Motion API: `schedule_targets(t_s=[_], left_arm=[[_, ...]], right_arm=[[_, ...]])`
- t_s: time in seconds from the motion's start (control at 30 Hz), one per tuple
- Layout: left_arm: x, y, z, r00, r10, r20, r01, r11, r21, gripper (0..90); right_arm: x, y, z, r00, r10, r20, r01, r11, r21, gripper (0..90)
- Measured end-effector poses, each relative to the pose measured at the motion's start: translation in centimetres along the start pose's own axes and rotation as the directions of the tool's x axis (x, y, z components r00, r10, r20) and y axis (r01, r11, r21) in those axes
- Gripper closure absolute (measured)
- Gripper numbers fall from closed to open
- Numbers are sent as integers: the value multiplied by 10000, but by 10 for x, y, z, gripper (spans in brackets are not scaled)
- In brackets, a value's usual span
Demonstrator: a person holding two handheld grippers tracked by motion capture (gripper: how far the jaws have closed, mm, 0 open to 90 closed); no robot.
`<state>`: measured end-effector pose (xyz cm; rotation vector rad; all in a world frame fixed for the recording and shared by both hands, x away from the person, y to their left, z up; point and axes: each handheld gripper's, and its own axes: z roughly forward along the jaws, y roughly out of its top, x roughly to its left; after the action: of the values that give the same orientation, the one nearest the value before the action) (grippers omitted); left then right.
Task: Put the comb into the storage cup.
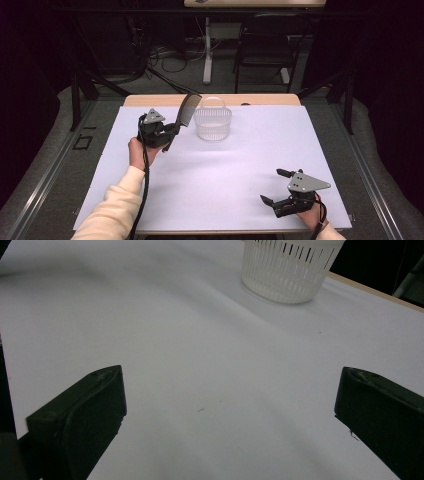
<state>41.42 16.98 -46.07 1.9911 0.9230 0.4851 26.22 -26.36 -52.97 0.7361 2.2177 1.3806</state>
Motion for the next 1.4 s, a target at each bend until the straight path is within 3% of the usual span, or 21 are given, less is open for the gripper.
schedule_targets(t_s=[1.4], left_arm=[[2,14,4,10000,30,-62,-31,9997,-245,723]], right_arm=[[0,0,1,10000,-30,-63,31,10000,54,0]])
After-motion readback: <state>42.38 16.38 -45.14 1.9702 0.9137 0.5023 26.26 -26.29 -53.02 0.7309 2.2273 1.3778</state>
